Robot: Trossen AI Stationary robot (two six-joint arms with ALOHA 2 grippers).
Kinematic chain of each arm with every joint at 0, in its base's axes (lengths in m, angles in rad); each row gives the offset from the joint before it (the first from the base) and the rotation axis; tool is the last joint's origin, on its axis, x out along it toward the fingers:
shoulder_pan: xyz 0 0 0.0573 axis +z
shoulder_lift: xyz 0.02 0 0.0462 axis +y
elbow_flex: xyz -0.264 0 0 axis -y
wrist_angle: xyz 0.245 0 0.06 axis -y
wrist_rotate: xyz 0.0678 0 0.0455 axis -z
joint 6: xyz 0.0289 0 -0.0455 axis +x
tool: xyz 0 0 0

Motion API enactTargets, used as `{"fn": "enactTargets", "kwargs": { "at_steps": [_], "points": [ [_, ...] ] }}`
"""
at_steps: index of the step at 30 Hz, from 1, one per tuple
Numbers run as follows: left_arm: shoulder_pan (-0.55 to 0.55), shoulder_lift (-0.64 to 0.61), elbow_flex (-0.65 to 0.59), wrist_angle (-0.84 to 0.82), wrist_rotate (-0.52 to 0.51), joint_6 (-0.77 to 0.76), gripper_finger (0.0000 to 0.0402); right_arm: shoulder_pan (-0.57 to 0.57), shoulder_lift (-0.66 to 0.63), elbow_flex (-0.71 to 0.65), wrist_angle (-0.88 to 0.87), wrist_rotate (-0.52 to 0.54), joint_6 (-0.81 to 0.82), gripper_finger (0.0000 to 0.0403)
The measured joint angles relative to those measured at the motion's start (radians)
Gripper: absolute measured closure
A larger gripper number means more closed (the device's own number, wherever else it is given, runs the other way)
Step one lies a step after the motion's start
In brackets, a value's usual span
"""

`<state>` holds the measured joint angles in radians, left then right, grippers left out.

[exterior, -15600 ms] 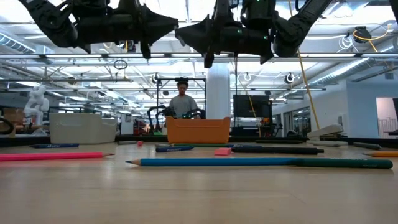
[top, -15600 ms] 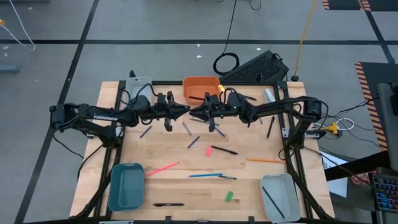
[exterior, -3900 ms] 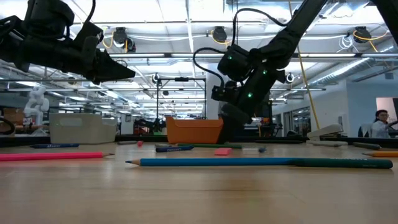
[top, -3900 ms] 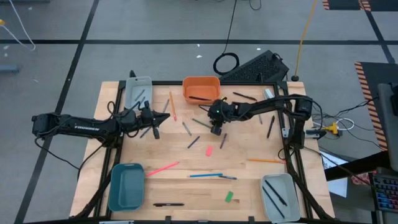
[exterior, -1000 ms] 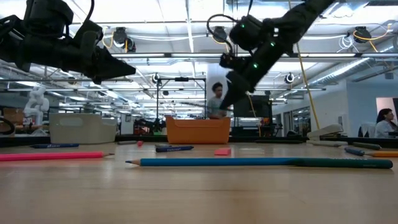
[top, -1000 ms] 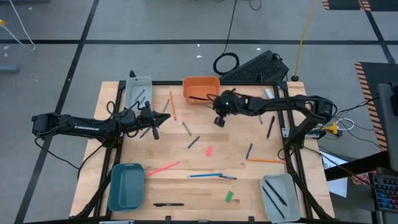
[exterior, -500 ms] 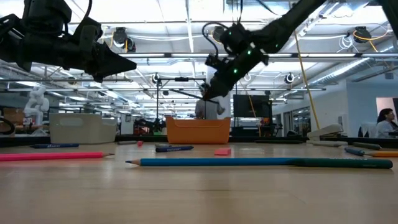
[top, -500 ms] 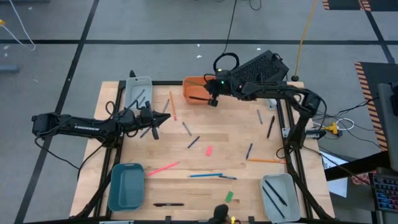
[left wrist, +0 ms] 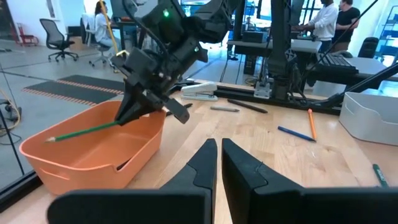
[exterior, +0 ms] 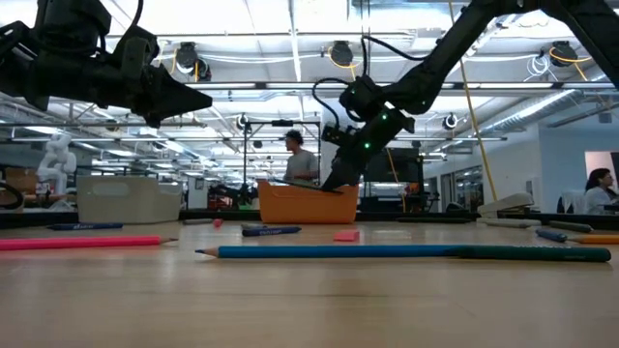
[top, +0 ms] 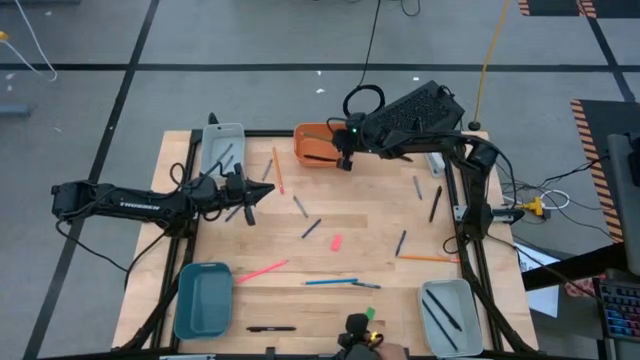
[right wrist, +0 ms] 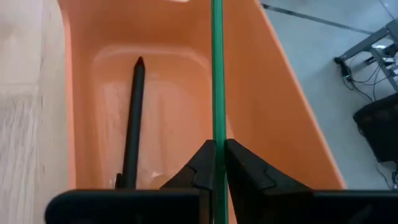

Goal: Sort crayons/erasers/pens/pencils in bins
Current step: Put the green pencil into the orange bin, then put the blue crayon into the top gray bin

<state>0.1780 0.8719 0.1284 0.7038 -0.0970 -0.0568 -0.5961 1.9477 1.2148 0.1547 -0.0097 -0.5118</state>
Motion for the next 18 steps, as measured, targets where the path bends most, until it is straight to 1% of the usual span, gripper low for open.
{"fn": "enactTargets", "kwargs": {
  "at_steps": [7, 15, 18],
  "points": [
    [0.000, 0.000, 0.000, -0.001, 0.000, 0.001, 0.0376, 0.000, 0.011, 0.000, -0.004, 0.005, 0.010, 0.0373],
    [0.000, 0.000, 0.000, -0.005, -0.001, 0.011, 0.0376, 0.003, 0.009, 0.000, 0.000, 0.006, 0.055, 0.0316],
    [0.000, 0.000, 0.000, -0.005, -0.001, 0.011, 0.0376, 0.013, -0.009, 0.000, -0.006, 0.013, 0.051, 0.0302]
  ]
}}
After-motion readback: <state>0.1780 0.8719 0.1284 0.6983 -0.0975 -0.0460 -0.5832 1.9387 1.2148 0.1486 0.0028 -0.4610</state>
